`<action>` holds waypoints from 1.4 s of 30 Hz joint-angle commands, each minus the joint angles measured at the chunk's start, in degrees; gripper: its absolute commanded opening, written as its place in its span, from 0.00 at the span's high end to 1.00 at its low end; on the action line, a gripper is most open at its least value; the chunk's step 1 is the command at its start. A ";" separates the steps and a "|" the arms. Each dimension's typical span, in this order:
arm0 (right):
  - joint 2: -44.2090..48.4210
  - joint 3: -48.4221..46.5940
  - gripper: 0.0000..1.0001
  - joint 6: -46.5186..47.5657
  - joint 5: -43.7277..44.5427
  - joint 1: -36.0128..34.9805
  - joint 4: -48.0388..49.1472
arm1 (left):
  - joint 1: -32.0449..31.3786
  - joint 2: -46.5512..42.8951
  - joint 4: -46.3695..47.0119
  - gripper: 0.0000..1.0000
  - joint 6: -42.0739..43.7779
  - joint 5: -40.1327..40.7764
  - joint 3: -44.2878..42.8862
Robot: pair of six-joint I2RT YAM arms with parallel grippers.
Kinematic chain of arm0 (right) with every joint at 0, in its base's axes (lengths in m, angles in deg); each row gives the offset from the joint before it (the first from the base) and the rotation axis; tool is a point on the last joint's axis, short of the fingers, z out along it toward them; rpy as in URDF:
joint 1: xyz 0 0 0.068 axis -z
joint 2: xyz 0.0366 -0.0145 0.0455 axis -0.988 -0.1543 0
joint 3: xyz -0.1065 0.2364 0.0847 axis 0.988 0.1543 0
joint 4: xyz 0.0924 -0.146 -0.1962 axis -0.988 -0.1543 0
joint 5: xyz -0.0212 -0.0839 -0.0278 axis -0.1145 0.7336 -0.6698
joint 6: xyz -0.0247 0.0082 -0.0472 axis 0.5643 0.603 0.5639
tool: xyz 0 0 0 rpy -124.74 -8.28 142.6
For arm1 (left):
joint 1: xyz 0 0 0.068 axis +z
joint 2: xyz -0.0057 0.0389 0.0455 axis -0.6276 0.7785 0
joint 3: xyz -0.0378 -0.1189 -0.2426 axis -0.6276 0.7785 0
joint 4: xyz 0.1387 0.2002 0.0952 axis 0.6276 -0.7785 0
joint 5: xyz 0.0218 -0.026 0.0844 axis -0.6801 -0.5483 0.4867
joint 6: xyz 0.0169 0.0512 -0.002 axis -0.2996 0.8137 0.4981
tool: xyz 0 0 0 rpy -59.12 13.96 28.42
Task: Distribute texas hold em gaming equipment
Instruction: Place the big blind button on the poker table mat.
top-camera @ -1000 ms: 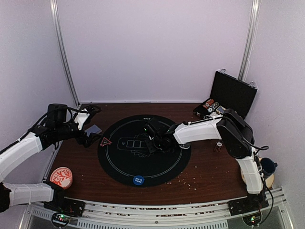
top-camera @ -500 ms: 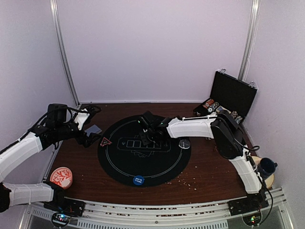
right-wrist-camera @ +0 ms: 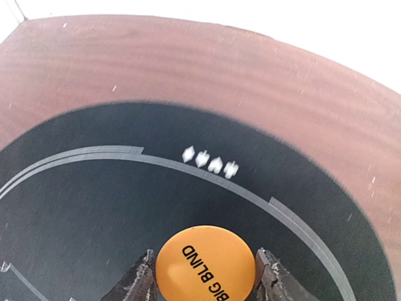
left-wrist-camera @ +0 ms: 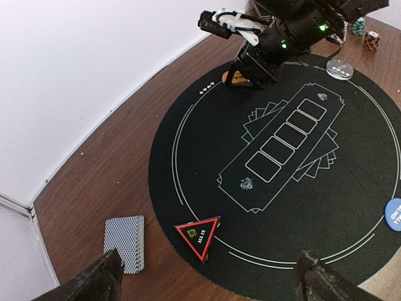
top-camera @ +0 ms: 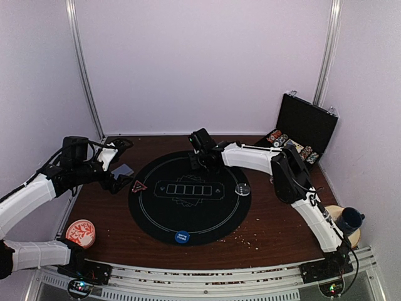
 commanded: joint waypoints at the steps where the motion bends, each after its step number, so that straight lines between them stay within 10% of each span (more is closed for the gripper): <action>1: -2.69 -4.41 0.48 2.78 -0.81 1.46 1.94 | 0.27 0.20 2.70 0.02 -0.35 -0.15 0.67; 30: -9.36 -11.05 0.44 4.12 -6.15 3.31 4.35 | 0.27 1.18 2.97 0.02 0.18 0.27 0.45; 42: 0.78 -0.62 0.25 6.41 -5.50 3.25 1.79 | 0.26 0.82 2.97 0.02 0.18 0.16 0.63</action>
